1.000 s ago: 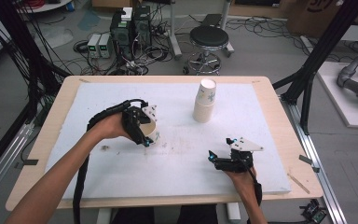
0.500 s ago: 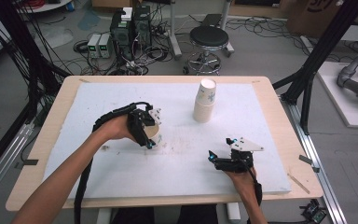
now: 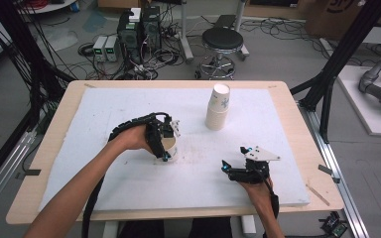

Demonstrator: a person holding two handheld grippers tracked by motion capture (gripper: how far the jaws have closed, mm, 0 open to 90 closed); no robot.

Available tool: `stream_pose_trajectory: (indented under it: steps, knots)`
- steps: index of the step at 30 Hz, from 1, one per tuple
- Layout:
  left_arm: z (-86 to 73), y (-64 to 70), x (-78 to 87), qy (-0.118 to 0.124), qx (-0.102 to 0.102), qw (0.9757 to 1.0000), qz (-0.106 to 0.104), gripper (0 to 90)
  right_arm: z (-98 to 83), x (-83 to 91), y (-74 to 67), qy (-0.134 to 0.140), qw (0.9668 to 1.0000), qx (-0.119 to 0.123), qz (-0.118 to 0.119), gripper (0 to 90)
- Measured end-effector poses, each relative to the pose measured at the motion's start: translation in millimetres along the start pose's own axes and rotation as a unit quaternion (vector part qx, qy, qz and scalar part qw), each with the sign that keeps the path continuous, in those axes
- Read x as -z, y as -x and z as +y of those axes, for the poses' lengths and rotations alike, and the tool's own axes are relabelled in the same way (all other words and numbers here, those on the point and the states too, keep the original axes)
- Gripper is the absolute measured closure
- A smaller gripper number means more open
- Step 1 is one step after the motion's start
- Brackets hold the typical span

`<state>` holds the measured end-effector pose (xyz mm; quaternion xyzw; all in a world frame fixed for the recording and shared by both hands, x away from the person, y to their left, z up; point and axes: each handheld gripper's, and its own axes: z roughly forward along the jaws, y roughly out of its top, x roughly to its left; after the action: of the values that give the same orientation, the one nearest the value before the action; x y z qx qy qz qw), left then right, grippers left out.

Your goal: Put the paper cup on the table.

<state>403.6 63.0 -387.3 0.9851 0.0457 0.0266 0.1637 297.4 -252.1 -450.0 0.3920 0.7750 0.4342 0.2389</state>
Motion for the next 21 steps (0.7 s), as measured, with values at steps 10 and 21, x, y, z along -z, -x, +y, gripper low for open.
stream_pose_trajectory:
  steps: [10, 21]
  knots:
    - [8.5, 1.3, -4.3, -0.004, -0.002, 1.0, 0.004, 31.1, 0.0, 0.0, 0.0, 0.0, 1.0, -0.001, 0.001, 13.4]
    - [7.4, 2.3, -14.4, 0.012, 0.009, 0.9998, 0.015, 19.6, -0.4, 0.6, 0.9, 0.005, 1.0, -0.001, 0.005, 13.4]
